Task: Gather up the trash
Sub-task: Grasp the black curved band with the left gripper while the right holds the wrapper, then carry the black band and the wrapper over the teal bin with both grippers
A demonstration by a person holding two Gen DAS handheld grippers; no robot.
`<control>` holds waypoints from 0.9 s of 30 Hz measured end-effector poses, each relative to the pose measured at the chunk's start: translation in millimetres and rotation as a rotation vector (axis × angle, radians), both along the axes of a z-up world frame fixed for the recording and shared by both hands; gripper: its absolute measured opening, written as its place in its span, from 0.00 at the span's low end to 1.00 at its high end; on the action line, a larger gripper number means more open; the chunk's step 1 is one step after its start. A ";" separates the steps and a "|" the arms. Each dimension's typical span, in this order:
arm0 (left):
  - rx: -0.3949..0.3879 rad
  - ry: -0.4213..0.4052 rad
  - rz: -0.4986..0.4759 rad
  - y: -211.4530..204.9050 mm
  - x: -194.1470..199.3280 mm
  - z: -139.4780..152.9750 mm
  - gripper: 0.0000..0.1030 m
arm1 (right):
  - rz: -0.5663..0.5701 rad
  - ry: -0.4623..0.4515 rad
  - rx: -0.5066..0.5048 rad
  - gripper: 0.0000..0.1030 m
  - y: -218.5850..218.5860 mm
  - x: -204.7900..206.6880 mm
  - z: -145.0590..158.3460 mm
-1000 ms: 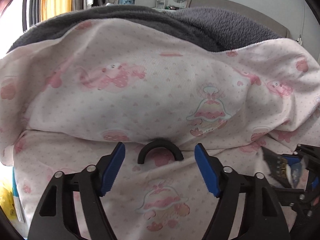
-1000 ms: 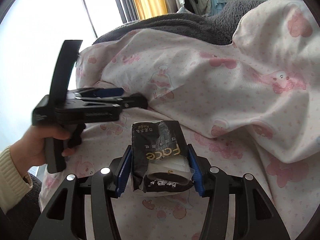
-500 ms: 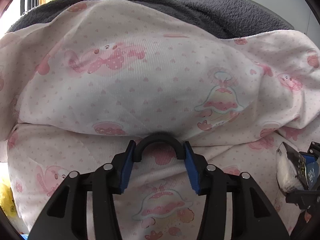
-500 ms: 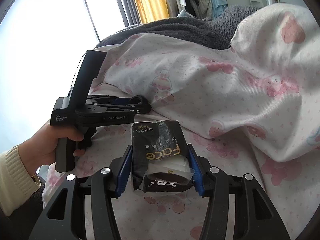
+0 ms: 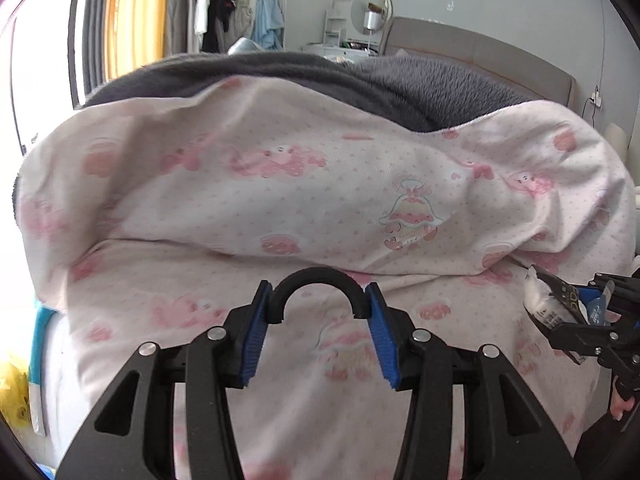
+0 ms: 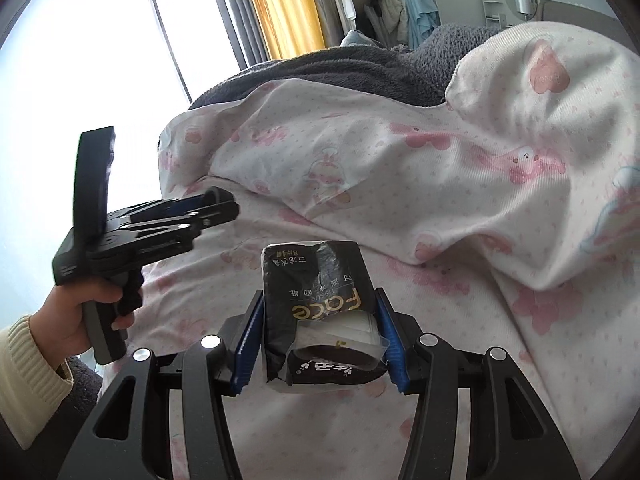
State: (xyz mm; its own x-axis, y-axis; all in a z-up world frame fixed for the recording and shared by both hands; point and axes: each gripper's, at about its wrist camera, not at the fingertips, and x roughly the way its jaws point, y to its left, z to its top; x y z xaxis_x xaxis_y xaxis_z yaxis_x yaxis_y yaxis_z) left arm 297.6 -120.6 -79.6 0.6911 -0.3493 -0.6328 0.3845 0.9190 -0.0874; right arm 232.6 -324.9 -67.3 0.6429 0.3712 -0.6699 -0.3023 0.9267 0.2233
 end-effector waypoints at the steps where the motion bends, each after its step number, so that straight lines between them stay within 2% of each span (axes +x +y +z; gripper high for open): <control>1: -0.001 -0.006 0.006 2.5 -7.0 2.4 0.49 | -0.002 -0.001 0.001 0.52 2.8 -1.8 1.2; 6: 0.018 -0.029 0.017 8.7 -25.8 8.6 0.49 | 0.004 -0.010 0.001 0.52 20.9 -13.3 8.4; 12: 0.005 -0.032 0.053 31.3 -55.3 12.0 0.49 | 0.038 -0.021 -0.039 0.52 54.3 -23.4 16.3; 17: 0.043 -0.042 0.079 48.8 -77.9 13.4 0.49 | 0.083 -0.036 -0.045 0.52 86.6 -34.3 25.4; 24: 0.070 -0.002 0.147 89.2 -100.2 4.3 0.49 | 0.134 -0.040 -0.024 0.52 129.9 -44.5 31.7; 27: 0.060 0.047 0.184 108.1 -105.2 -6.4 0.49 | 0.161 -0.046 -0.017 0.52 151.3 -48.0 35.7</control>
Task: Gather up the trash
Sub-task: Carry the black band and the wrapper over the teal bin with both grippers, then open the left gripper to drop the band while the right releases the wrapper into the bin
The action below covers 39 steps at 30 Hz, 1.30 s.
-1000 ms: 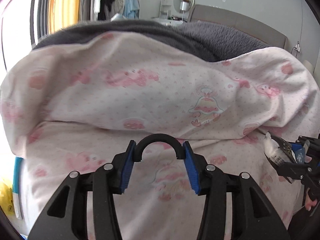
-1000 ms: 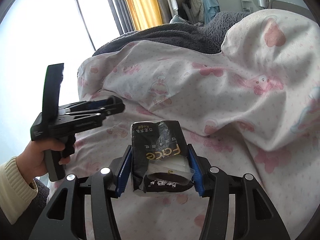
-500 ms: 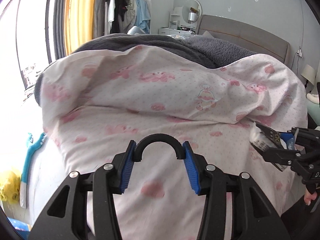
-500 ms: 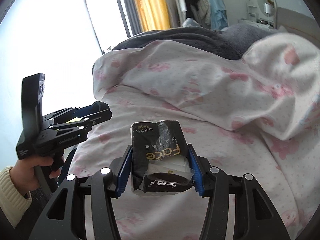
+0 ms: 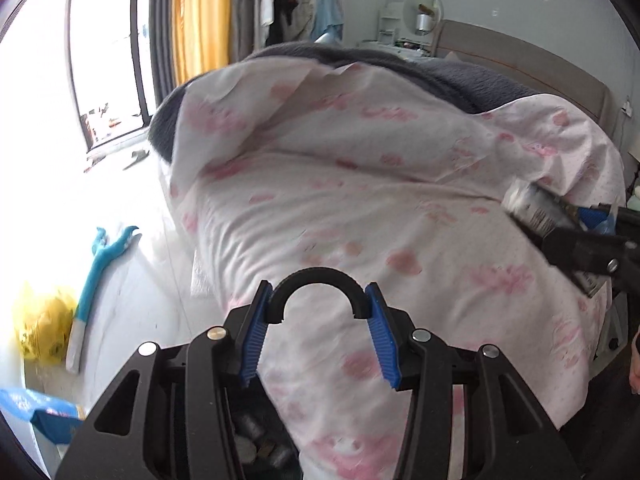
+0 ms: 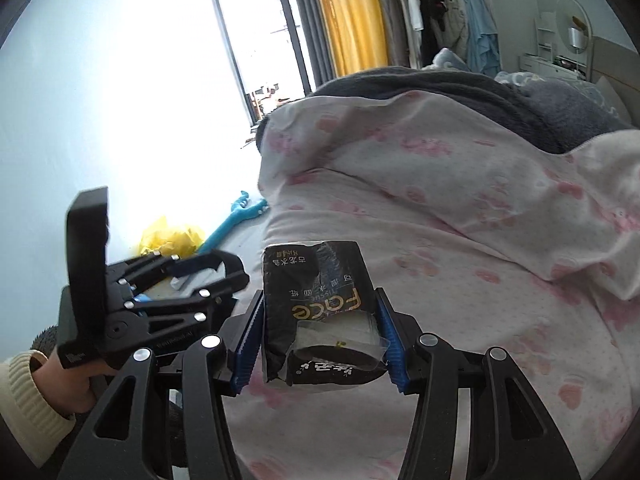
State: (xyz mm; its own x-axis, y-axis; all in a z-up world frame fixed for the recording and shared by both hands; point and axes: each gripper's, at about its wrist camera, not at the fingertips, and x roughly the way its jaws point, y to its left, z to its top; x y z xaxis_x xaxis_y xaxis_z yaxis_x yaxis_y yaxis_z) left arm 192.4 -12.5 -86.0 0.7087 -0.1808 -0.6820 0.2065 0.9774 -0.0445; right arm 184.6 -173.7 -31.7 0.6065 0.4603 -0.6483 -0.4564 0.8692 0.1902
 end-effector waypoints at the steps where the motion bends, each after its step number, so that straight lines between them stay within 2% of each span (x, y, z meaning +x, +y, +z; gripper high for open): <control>1: 0.000 0.013 0.012 6.0 -1.3 -3.5 0.49 | 0.012 -0.003 0.001 0.52 8.7 -0.1 1.4; 15: -0.043 0.137 0.192 99.8 -17.0 -41.7 0.49 | 0.147 -0.004 0.010 0.52 108.5 -2.4 2.7; 22: -0.049 0.207 0.226 130.8 -25.9 -65.4 0.49 | 0.194 0.021 0.005 0.52 149.6 -0.1 -6.4; 36: -0.053 0.460 0.266 168.9 -37.6 -124.0 0.51 | 0.248 0.091 -0.036 0.52 202.5 0.8 -28.1; 38: -0.065 0.484 0.267 172.5 -41.2 -128.2 0.53 | 0.255 0.100 -0.047 0.52 208.3 1.1 -32.4; 39: -0.067 0.484 0.267 174.4 -43.4 -127.7 0.61 | 0.256 0.105 -0.051 0.52 210.5 0.8 -34.6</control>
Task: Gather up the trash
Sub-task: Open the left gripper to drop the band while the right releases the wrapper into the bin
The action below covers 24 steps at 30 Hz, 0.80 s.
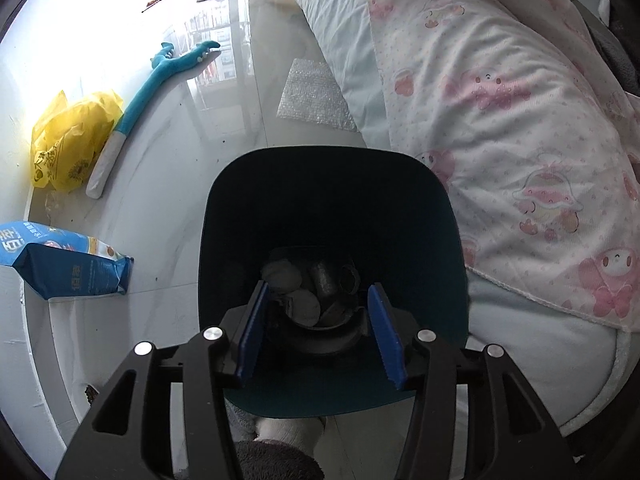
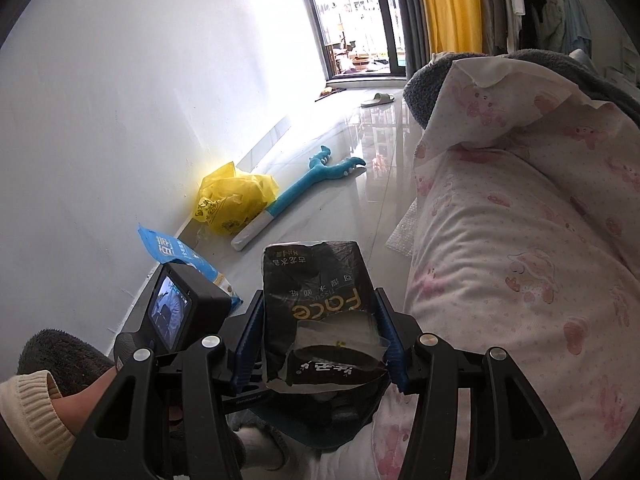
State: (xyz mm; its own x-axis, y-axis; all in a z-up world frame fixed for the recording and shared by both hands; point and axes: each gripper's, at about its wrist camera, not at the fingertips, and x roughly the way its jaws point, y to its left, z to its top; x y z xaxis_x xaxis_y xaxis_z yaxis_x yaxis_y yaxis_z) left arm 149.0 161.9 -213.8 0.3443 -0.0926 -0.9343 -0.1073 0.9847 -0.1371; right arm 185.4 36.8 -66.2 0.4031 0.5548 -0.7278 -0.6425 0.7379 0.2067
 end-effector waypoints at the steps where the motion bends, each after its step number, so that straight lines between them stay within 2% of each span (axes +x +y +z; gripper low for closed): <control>1: 0.002 -0.008 0.005 2.2 -1.6 1.8 0.66 | 0.000 0.005 -0.004 0.52 2.1 0.8 -2.1; 2: 0.002 -0.025 0.013 5.4 -4.0 5.5 0.72 | -0.002 0.011 -0.007 0.52 3.9 1.3 -4.2; 5: -0.004 -0.068 0.037 16.2 -10.7 17.4 0.81 | -0.005 0.031 -0.011 0.52 9.4 2.4 -10.4; 15: 0.081 -0.200 0.075 43.2 -35.8 57.8 0.84 | -0.004 0.104 -0.084 0.52 35.5 7.5 -48.0; 21: 0.081 -0.325 0.117 56.2 -55.5 95.9 0.84 | 0.022 0.146 -0.157 0.52 55.1 4.4 -78.4; 22: 0.086 -0.349 0.130 58.2 -58.6 104.6 0.86 | 0.029 0.149 -0.170 0.52 57.1 3.8 -82.6; 23: 0.092 -0.379 0.146 59.4 -62.4 114.7 0.92 | 0.033 0.152 -0.186 0.52 58.7 3.6 -86.9; 24: 0.098 -0.415 0.159 59.9 -66.8 125.6 0.93 | 0.033 0.156 -0.201 0.52 59.7 3.6 -91.0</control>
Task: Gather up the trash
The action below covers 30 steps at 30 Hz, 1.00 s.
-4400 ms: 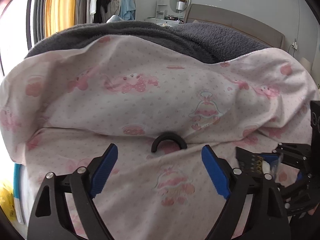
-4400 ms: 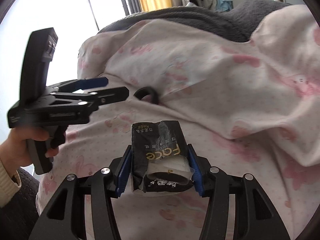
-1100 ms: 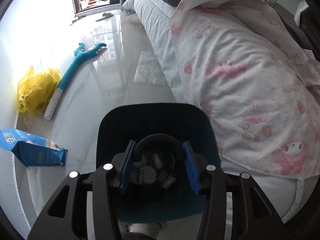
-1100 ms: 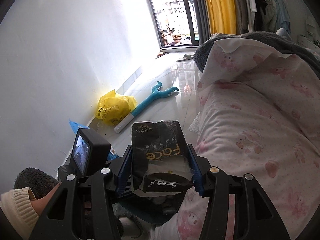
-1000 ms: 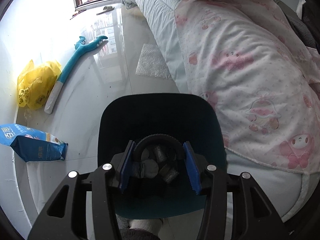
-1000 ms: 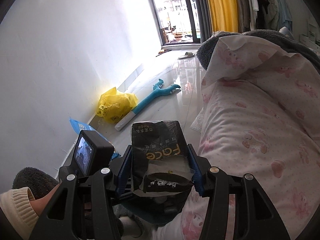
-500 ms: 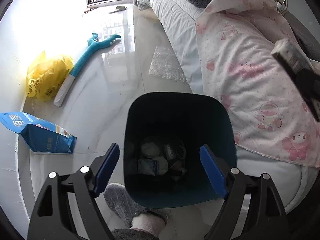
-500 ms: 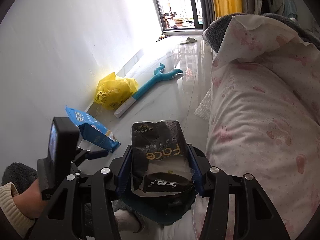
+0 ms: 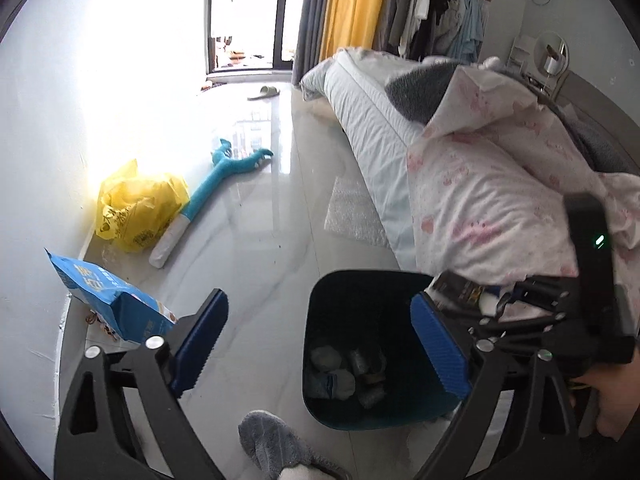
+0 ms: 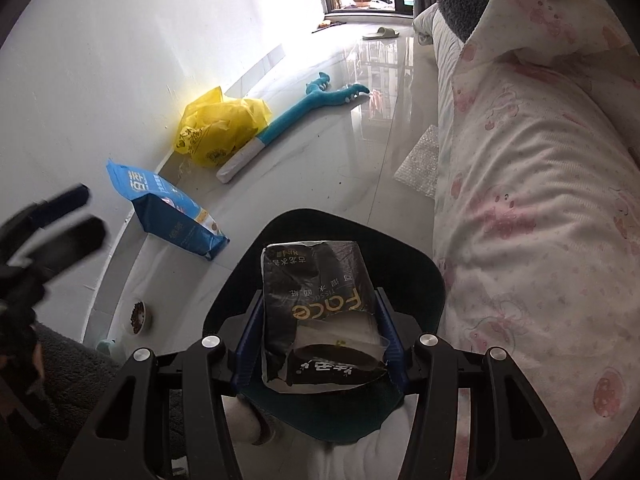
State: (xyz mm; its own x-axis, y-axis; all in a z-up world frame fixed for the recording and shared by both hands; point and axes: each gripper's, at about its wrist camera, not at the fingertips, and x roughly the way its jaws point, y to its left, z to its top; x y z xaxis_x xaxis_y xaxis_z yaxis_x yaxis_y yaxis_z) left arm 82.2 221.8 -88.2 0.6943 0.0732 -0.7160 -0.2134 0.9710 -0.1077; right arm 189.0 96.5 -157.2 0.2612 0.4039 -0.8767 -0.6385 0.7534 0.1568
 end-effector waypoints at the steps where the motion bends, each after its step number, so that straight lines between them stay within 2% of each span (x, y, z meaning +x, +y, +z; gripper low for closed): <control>1: 0.003 -0.030 0.003 -0.6 -4.2 8.9 0.93 | -0.001 0.006 -0.007 0.52 0.0 0.6 -3.2; 4: 0.014 -0.096 -0.007 -5.0 -11.3 33.7 0.94 | -0.009 0.018 -0.029 0.52 -0.8 1.8 -11.0; 11: 0.107 -0.214 -0.029 -30.8 -21.9 77.5 0.96 | -0.008 0.046 -0.060 0.54 -1.7 2.9 -24.7; 15: 0.143 -0.258 -0.052 -45.9 -23.7 91.5 0.96 | -0.006 0.037 -0.080 0.66 -4.4 3.3 -27.6; 17: 0.140 -0.285 -0.064 -52.4 -24.9 96.5 0.96 | -0.012 0.035 -0.077 0.66 -10.8 3.9 -25.2; 20: 0.120 -0.310 -0.076 -60.3 -27.2 102.5 0.97 | -0.027 0.027 -0.032 0.67 -23.5 1.6 -14.5; 23: 0.133 -0.318 -0.056 -64.6 -28.8 104.1 0.97 | -0.026 -0.009 0.012 0.69 -36.8 -5.7 1.2; 27: 0.154 -0.347 -0.042 -71.5 -34.1 109.2 0.97 | -0.036 -0.100 0.060 0.81 -53.9 -21.3 29.1; 30: 0.171 -0.366 -0.048 -83.8 -40.8 112.4 0.97 | -0.069 -0.139 0.099 0.82 -72.6 -29.9 48.0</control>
